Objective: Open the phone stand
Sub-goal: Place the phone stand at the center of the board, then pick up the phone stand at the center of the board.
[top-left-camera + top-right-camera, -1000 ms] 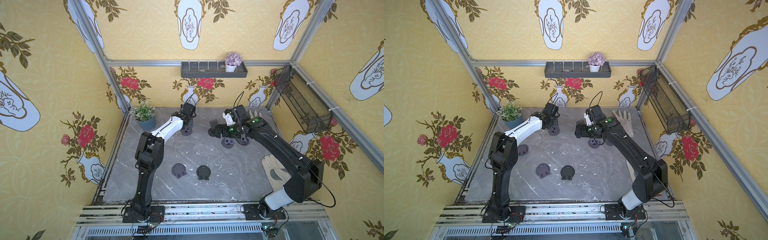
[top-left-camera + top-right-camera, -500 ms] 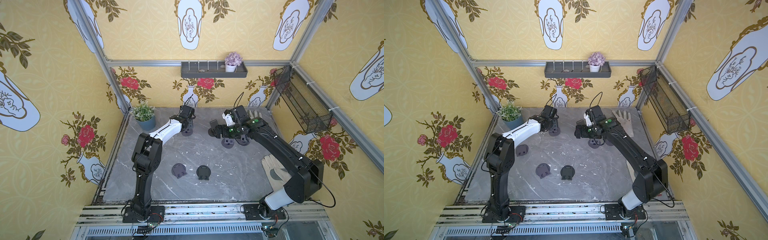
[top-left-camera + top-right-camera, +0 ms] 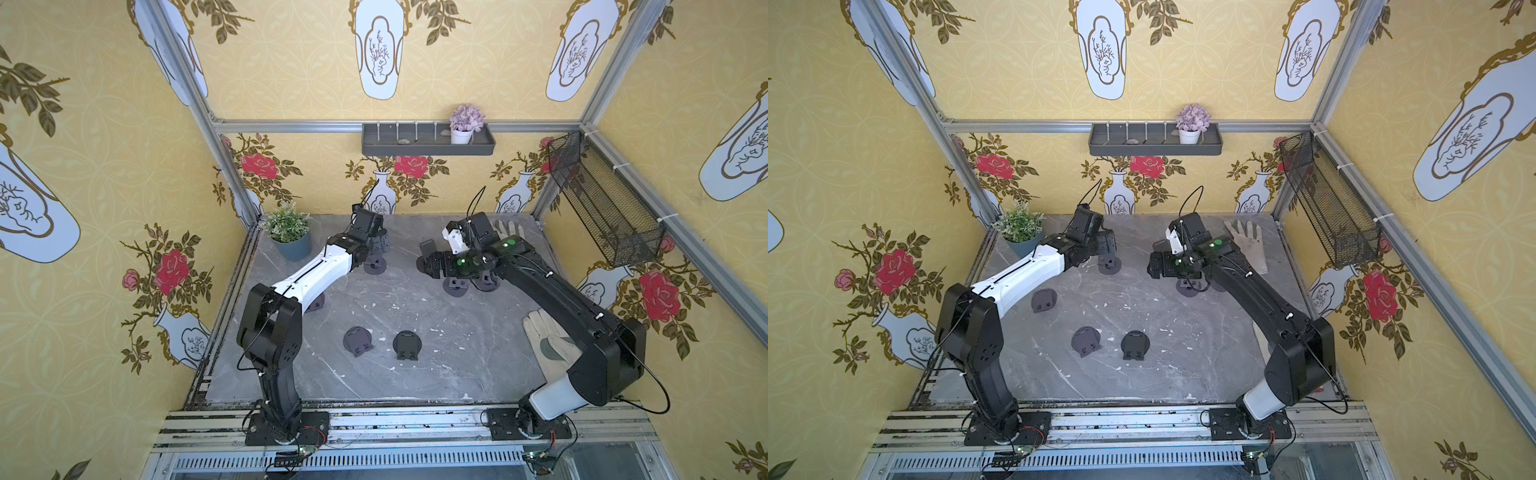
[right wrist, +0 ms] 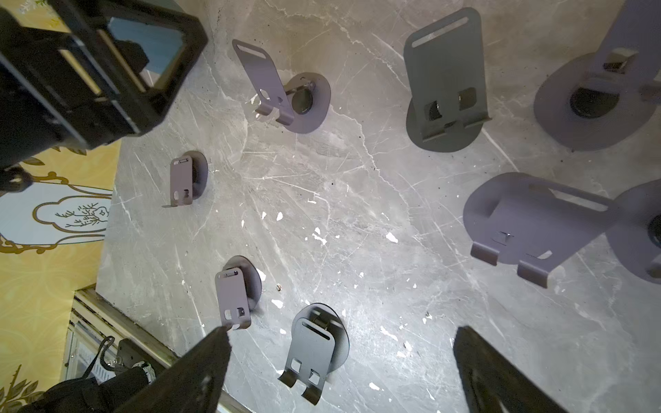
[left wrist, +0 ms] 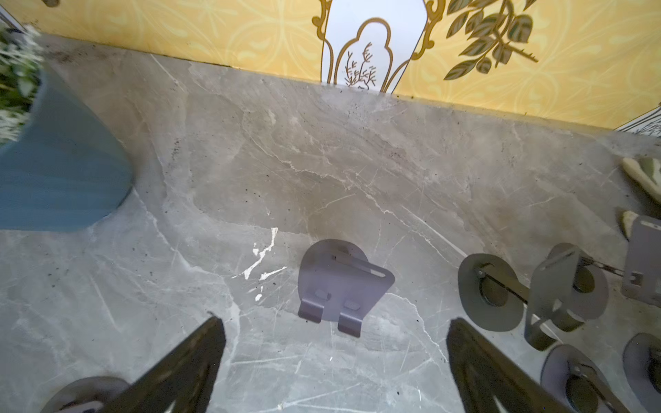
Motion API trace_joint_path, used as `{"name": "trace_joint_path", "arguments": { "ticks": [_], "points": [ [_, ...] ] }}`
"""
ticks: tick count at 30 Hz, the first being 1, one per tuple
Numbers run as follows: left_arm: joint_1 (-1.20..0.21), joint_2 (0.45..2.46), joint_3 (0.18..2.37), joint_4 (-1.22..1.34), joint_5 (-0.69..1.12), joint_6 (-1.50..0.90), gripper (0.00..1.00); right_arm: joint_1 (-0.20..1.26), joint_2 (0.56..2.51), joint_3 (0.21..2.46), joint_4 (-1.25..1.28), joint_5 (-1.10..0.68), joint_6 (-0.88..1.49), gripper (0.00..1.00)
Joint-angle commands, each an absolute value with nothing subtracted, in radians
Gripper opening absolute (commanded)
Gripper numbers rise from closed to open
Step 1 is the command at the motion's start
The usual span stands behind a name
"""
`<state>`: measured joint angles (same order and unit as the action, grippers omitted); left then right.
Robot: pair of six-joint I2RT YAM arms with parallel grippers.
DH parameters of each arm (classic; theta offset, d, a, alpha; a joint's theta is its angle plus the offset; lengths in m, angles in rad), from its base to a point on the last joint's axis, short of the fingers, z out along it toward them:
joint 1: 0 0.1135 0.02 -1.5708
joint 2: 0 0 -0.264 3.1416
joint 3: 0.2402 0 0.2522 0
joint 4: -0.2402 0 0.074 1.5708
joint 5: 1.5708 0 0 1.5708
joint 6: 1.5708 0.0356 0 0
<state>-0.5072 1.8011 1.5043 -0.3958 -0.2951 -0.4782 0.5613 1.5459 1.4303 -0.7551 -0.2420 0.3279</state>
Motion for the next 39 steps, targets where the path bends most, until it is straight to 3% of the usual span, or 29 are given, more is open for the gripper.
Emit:
{"name": "trace_joint_path", "arguments": {
  "ticks": [1, 13, 24, 39],
  "points": [
    [-0.508, 1.742, 1.459, -0.431, -0.347, -0.469, 0.99, 0.564, 1.557, 1.418, -0.708, -0.27, 0.332, 0.98],
    [-0.493, 1.475, 1.162, -0.54, -0.359, -0.477, 0.99, 0.598, 1.659, 1.454, -0.657, -0.344, 0.321, 0.98],
    [-0.309, 1.386, 0.957, -0.578, -0.18, -0.529, 0.99, 0.637, 1.719, 1.491, -0.634, -0.364, 0.321, 0.98],
    [-0.149, 1.525, 0.909, -0.519, -0.063, -0.419, 0.97, 0.654, 1.728, 1.526, -0.664, -0.339, 0.306, 0.98]
  ]
}}
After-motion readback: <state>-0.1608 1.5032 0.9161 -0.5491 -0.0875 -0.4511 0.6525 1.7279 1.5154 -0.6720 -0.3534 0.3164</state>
